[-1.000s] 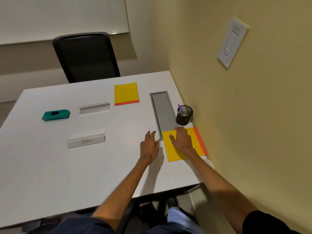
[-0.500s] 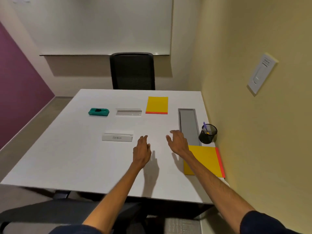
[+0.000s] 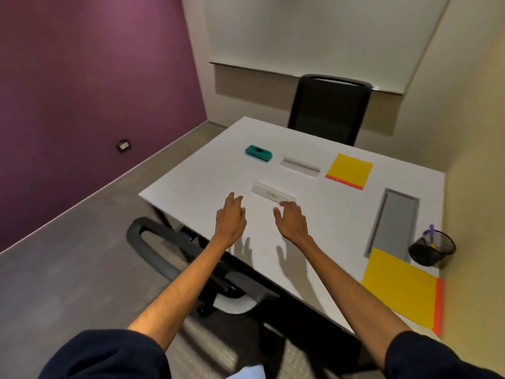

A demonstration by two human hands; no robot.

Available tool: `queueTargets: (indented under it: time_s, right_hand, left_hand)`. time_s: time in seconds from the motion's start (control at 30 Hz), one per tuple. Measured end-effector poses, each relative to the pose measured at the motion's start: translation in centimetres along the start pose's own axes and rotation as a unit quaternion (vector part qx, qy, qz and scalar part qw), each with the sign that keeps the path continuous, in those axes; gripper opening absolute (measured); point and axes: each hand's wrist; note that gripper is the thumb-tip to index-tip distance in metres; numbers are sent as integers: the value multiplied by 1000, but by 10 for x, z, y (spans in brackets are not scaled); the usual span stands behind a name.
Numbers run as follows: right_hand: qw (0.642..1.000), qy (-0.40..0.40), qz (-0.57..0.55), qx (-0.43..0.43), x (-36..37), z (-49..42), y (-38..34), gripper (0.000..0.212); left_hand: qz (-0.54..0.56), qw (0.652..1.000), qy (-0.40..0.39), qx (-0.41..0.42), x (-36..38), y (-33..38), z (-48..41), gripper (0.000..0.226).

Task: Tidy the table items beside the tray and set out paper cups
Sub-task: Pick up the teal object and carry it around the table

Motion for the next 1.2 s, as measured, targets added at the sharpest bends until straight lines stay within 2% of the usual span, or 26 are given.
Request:
queueTargets:
  time_s: [0.3,0.77,0.93,1.2]
  right_hand:
    - [992,-51,-17,-112,66,-30,-127,48]
    - [976,-88,-48,-195,242,-35,-349,49]
    - [966,-107,-30,-232,288,-33,-394,49]
    - [964,-129,-17,-233,340,-65,-430,50]
  left_hand:
    - [2,991,71,-114,-87,-104,6,45]
    - [32,968,85,-235,-207,-356,27,53]
    - [50,960,95,-259,-227,-418,32,55]
    - [55,957,87,-272,-237,-468,9,55]
Point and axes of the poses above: each hand's wrist, its own z-axis away from the middle knuckle, its own x-axis out of the palm, y = z × x, and after that the axes turned 10 degrees about -x, right-handed
